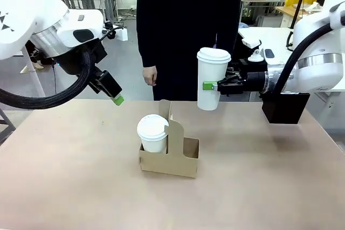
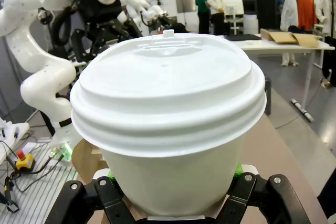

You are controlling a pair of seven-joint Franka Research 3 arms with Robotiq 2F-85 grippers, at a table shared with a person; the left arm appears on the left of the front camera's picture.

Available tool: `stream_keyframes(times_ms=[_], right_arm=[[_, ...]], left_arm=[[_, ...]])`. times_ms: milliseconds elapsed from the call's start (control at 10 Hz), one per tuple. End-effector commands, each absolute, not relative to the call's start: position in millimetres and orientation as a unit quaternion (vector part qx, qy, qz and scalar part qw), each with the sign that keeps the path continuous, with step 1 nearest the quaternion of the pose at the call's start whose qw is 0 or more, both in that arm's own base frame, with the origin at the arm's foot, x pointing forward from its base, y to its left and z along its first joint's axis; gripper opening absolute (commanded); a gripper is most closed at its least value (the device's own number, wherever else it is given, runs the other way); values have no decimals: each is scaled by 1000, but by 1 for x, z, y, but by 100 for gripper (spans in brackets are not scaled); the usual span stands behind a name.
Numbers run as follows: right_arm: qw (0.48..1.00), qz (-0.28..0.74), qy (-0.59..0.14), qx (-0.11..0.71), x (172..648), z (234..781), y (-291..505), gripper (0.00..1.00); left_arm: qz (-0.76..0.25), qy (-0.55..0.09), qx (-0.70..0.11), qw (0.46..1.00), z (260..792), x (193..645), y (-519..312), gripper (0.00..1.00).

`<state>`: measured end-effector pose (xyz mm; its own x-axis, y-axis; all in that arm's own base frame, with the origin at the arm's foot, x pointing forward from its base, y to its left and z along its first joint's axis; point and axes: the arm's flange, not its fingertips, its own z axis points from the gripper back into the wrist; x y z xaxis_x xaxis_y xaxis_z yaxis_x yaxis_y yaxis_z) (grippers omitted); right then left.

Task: Pour a drink into a cup and package it in a carrier.
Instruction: Insert the held 600 ml Paper Cup into the Cup Carrier.

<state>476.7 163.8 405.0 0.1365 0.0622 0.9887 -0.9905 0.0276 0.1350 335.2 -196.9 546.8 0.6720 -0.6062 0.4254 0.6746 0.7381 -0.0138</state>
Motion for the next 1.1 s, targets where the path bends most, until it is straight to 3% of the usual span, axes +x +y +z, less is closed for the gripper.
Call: stream_keyframes(times_ms=[0,200,600,1000], right_arm=[[560,476,-460,499,478,418,163,81],[555,475,-458,506,477,408,162,81],[437,546,-427,573,456,385,183,81],[434,551,-393,594,447,354,203,81]], left_arm=[[-339,-192,-86,917,554,334,-205,100],[-348,-198,-86,912,549,334,-200,100],[-393,-230,-93,885,515,342,-122,100],[-477,-279,-108,826,477,349,-51,100]])
